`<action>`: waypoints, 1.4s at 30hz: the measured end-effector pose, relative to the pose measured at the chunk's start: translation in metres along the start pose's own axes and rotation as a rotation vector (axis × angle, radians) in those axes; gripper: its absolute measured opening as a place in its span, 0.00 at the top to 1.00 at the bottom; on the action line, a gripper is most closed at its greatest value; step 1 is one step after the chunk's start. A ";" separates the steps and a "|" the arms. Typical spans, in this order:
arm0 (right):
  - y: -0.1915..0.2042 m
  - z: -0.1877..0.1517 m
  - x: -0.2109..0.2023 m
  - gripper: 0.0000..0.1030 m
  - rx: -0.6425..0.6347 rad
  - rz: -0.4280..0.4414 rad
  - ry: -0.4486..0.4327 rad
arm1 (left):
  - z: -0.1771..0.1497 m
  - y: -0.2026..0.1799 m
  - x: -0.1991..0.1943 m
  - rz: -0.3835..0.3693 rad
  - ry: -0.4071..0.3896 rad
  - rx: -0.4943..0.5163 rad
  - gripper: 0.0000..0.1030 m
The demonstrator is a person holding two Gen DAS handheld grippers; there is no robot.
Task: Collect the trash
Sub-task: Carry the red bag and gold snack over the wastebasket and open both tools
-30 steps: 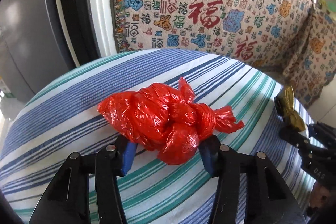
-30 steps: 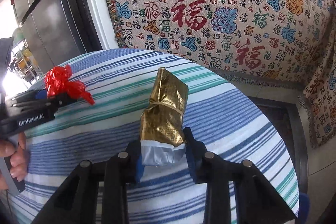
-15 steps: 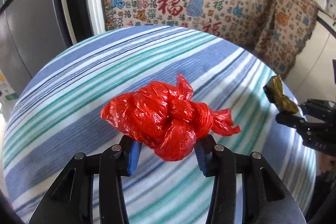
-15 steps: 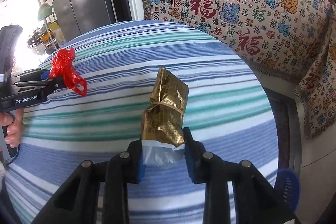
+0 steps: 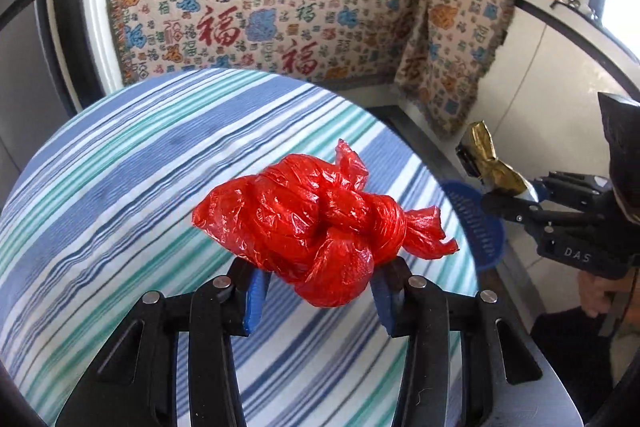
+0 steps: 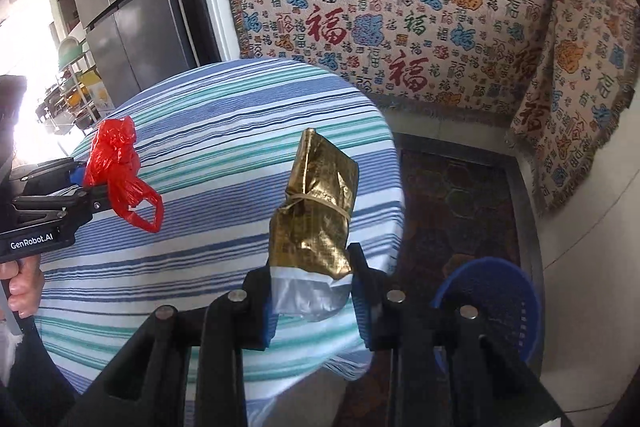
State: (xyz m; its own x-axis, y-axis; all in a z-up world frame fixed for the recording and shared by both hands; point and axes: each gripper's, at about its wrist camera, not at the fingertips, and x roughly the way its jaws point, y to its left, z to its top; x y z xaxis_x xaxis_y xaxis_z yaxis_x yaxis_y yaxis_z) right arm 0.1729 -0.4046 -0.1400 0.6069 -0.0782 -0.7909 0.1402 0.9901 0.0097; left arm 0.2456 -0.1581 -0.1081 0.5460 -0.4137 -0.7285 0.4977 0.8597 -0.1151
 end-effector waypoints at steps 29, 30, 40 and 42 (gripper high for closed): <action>-0.257 -0.090 0.016 0.68 0.342 -0.231 0.103 | 0.045 -0.264 0.190 -0.262 0.159 0.209 0.55; -0.262 -0.093 0.019 0.68 0.348 -0.233 0.106 | 0.045 -0.266 0.197 -0.262 0.167 0.208 0.54; -0.283 -0.106 0.046 0.53 0.359 -0.221 0.123 | 0.044 -0.275 0.244 -0.249 0.190 0.226 0.34; -0.282 -0.106 0.048 0.39 0.358 -0.226 0.114 | 0.046 -0.275 0.249 -0.237 0.182 0.220 0.24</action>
State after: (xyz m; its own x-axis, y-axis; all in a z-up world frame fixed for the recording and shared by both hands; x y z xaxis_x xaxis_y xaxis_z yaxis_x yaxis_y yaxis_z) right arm 0.0796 -0.6747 -0.2450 0.4422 -0.2546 -0.8600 0.5339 0.8452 0.0244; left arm 0.2754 -0.5115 -0.2268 0.2795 -0.5162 -0.8096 0.7394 0.6536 -0.1615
